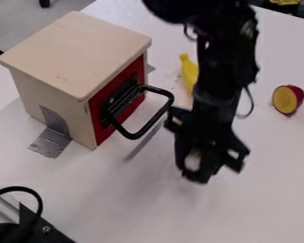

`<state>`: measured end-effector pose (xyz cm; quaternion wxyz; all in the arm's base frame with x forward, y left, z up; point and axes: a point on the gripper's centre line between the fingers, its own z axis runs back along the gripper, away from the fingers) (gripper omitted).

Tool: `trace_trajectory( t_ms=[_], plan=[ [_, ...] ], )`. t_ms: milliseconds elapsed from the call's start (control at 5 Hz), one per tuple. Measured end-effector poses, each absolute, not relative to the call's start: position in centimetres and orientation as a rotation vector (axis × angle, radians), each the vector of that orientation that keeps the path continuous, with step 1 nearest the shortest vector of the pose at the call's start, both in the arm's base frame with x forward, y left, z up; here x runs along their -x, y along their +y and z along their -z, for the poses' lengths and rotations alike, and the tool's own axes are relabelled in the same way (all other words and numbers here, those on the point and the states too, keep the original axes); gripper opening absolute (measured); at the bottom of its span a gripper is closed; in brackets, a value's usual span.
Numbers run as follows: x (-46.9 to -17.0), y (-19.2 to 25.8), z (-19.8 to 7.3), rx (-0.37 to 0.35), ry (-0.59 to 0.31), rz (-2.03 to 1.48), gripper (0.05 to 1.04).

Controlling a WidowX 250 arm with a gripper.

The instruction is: Take the thin at right of the little box

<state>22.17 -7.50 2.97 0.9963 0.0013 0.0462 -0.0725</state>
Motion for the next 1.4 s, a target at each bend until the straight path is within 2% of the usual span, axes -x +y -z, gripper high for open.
trace_trajectory(
  t_ms=[200, 400, 600, 800, 1200, 1400],
  plan=[
    [-22.0, -7.5, -2.2, -0.007, 0.073, 0.143, 0.432],
    [-21.6, -7.4, -1.4, 0.003, 0.051, 0.146, 0.482],
    [-21.2, -7.0, -1.1, 0.006, 0.057, 0.136, 0.801],
    [-21.0, -6.7, -2.2, -0.01, 0.045, 0.123, 1.0],
    [-19.5, -5.9, -9.6, -0.011, -0.072, 0.07, 1.001],
    [-18.9, -5.8, -11.8, 0.011, -0.077, 0.044, 1.0]
  ],
)
